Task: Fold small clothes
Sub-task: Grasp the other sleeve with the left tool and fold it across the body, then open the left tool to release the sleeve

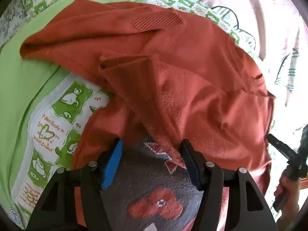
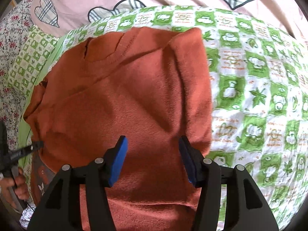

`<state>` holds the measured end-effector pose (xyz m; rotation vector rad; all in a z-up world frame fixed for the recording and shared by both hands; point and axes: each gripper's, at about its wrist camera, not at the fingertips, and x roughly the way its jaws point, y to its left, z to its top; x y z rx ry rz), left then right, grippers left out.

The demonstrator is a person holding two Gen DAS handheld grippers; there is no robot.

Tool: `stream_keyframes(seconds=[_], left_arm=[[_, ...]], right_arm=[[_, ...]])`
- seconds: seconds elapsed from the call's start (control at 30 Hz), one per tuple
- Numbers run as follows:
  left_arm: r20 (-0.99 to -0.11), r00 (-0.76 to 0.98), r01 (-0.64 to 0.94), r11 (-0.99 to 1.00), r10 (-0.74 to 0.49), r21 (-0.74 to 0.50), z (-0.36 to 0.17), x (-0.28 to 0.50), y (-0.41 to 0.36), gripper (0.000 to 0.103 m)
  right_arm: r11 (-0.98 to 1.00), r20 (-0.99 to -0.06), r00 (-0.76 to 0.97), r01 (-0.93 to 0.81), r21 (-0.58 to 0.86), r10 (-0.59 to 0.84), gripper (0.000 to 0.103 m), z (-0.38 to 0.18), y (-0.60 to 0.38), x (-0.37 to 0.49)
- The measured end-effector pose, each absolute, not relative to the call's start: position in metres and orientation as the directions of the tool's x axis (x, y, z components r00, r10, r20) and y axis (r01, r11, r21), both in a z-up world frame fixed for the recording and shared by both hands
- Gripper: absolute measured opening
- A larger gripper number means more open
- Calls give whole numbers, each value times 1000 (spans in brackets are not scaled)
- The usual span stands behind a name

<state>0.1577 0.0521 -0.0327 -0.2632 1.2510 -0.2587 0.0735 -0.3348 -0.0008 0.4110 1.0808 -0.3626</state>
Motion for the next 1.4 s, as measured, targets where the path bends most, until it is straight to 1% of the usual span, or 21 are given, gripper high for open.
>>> stream_keyframes(seconds=[0.1, 0.17, 0.23, 0.27, 0.3, 0.37, 0.53, 0.6, 0.63, 0.67, 0.7, 0.73, 0.9, 1.0, 1.07, 1.13, 1.2, 1.23, 1.27, 1.3, 1.4], left_arm=[[-881, 309, -7, 926, -358, -378, -29, 174, 60, 79], [-882, 323, -56, 923, -344, -380, -29, 189, 63, 79], [-870, 339, -91, 908, -359, -410, -32, 204, 65, 73], [-860, 353, -87, 902, -369, -423, -33, 204, 68, 66], [-856, 362, -64, 906, -370, -419, -32, 200, 69, 55], [-859, 350, -1, 916, -375, -400, -31, 190, 73, 41], [-848, 354, 83, 916, -395, -392, -26, 188, 56, 40], [-847, 362, 111, 920, -390, -376, -25, 194, 44, 22], [-847, 363, 125, 921, -389, -370, -24, 194, 41, 19], [-841, 370, 142, 918, -395, -370, -21, 194, 37, 13], [-831, 380, 157, 914, -406, -374, -17, 194, 34, 9], [-821, 387, 170, 908, -420, -384, -12, 193, 33, 8], [-750, 421, 297, 858, -511, -418, 16, 196, 3, 6], [-758, 405, 350, 852, -512, -389, 13, 201, -23, 7], [-803, 358, 351, 865, -477, -358, -6, 206, -34, 18], [-830, 303, 317, 871, -468, -375, -23, 210, -31, 25], [-838, 268, 265, 873, -474, -409, -35, 211, -23, 46], [-828, 264, 248, 864, -495, -438, -37, 210, -17, 47], [-822, 262, 239, 859, -506, -452, -37, 211, -14, 49], [-819, 261, 229, 857, -512, -463, -36, 212, -11, 54], [-824, 297, 200, 876, -482, -440, -26, 214, -1, 65]], right_arm=[[860, -899, 425, 492, 135, -102, 57, 0, -339, 76], [855, -898, 425, 504, 127, -117, 57, 1, -341, 80], [852, -894, 426, 512, 113, -137, 57, 4, -344, 84], [850, -892, 427, 515, 109, -144, 57, 5, -345, 86], [849, -891, 428, 518, 104, -152, 57, 6, -346, 87], [848, -887, 427, 523, 86, -173, 57, 8, -351, 92], [844, -902, 373, 536, 17, -219, 57, -5, -363, 111], [847, -914, 342, 531, -2, -217, 57, -20, -367, 117], [845, -914, 346, 534, 5, -213, 49, -22, -369, 117], [846, -911, 356, 533, 12, -211, 29, -18, -370, 115], [842, -904, 372, 539, 28, -208, 17, -11, -373, 110], [837, -897, 395, 544, 54, -198, 8, -3, -377, 103], [796, -862, 439, 601, 72, -253, 3, 35, -411, 56], [732, -856, 413, 679, 62, -310, 0, 42, -442, 30], [675, -851, 431, 726, 130, -300, 1, 40, -465, 13], [657, -849, 437, 738, 151, -296, 1, 43, -467, 5], [694, -853, 453, 702, 162, -259, 12, 44, -456, 10], [726, -850, 476, 664, 178, -227, 42, 43, -443, 18], [745, -846, 487, 642, 181, -214, 80, 43, -435, 24], [764, -841, 498, 621, 174, -213, 90, 43, -427, 30], [813, -850, 488, 566, 136, -198, 90, 33, -406, 57]])
